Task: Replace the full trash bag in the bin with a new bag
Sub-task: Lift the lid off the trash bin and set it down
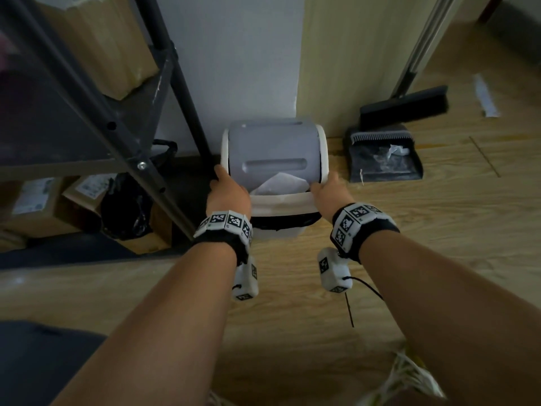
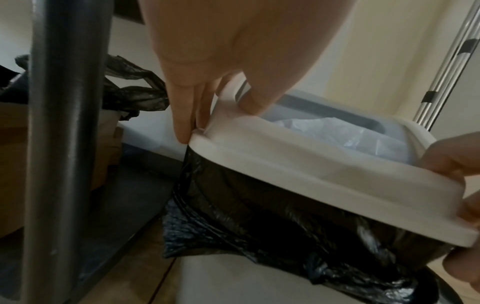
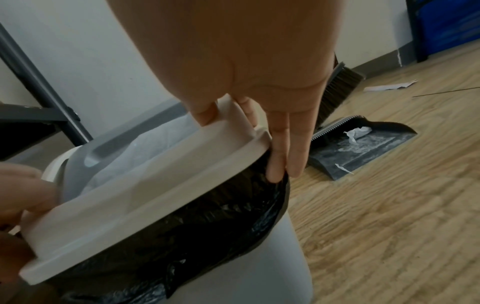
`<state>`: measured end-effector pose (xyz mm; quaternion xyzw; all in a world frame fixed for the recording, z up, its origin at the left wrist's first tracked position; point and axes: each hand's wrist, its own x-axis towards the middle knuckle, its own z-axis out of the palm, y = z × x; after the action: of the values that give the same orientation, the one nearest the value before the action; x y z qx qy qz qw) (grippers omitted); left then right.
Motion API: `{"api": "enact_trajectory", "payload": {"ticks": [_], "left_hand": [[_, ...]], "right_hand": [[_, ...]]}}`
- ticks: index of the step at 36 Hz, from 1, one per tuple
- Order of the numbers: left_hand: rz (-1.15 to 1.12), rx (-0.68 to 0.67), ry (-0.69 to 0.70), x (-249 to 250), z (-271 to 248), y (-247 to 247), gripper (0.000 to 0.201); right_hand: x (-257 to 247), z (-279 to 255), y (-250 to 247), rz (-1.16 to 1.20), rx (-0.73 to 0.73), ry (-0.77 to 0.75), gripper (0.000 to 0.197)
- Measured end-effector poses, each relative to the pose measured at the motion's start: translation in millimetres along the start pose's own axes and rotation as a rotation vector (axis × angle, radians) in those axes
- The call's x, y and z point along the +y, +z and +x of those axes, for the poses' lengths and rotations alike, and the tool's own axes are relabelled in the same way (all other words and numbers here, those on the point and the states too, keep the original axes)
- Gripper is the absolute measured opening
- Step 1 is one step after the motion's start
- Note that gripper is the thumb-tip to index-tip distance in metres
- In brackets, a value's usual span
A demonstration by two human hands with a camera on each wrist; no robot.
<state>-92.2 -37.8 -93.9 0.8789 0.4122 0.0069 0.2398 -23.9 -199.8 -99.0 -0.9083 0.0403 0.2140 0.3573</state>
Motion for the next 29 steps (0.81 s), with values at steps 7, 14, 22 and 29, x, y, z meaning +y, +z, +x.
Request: {"api": "enact_trajectory", "payload": {"ticks": [7, 14, 22, 29], "left_hand": [[-0.013, 0.015, 0.003, -10.8, -34.1, 2.3, 0.058], [-0.024, -0.007, 0.016, -28.3, -67.3, 3.2, 0.061], [-0.081, -0.036, 0.000, -41.6, -90.0, -2.1, 0.053], [-0.129, -0.126, -0.119, -42.4, -81.5, -8.7, 0.042]], "right_hand": [[16.7, -21.8, -6.4, -0.043, -0.034, 0.021, 0.041], [36.3, -48.2, -11.7, -0.065, -0.065, -0.018, 0.051], [45.7, -69.2, -15.4, -0.113, -0.030, -0.091, 0.051], [39.2, -65.2, -18.2, -0.148, 0.001, -0.086, 0.049]]}}
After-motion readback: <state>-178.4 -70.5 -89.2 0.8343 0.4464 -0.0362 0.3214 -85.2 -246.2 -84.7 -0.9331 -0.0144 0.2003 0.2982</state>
